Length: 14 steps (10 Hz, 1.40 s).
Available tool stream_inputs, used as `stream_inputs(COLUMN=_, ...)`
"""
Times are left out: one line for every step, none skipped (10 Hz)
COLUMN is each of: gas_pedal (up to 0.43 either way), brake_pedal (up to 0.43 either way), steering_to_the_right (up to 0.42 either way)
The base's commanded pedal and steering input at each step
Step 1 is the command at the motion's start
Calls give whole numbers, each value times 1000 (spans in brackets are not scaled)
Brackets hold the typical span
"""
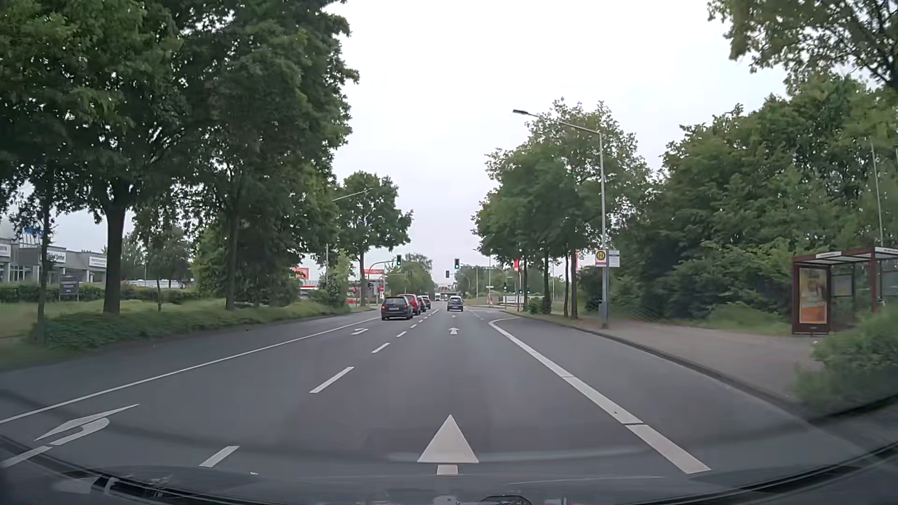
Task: Follow the waypoints while adhering to traffic rules and regulations
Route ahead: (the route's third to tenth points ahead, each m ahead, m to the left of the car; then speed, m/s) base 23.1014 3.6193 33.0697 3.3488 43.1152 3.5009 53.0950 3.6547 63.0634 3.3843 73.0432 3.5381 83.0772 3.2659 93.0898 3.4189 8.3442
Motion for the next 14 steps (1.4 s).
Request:
stream_inputs(gas_pedal=228, brake_pedal=0, steering_to_the_right=6)
stream_inputs(gas_pedal=228, brake_pedal=0, steering_to_the_right=2)
stream_inputs(gas_pedal=240, brake_pedal=0, steering_to_the_right=0)
stream_inputs(gas_pedal=248, brake_pedal=0, steering_to_the_right=0)
stream_inputs(gas_pedal=248, brake_pedal=0, steering_to_the_right=0)
stream_inputs(gas_pedal=248, brake_pedal=0, steering_to_the_right=0)
stream_inputs(gas_pedal=248, brake_pedal=0, steering_to_the_right=2)
stream_inputs(gas_pedal=248, brake_pedal=0, steering_to_the_right=1)
stream_inputs(gas_pedal=248, brake_pedal=0, steering_to_the_right=2)
stream_inputs(gas_pedal=248, brake_pedal=0, steering_to_the_right=2)
stream_inputs(gas_pedal=248, brake_pedal=0, steering_to_the_right=1)
stream_inputs(gas_pedal=248, brake_pedal=0, steering_to_the_right=2)
stream_inputs(gas_pedal=248, brake_pedal=0, steering_to_the_right=1)
stream_inputs(gas_pedal=248, brake_pedal=0, steering_to_the_right=1)
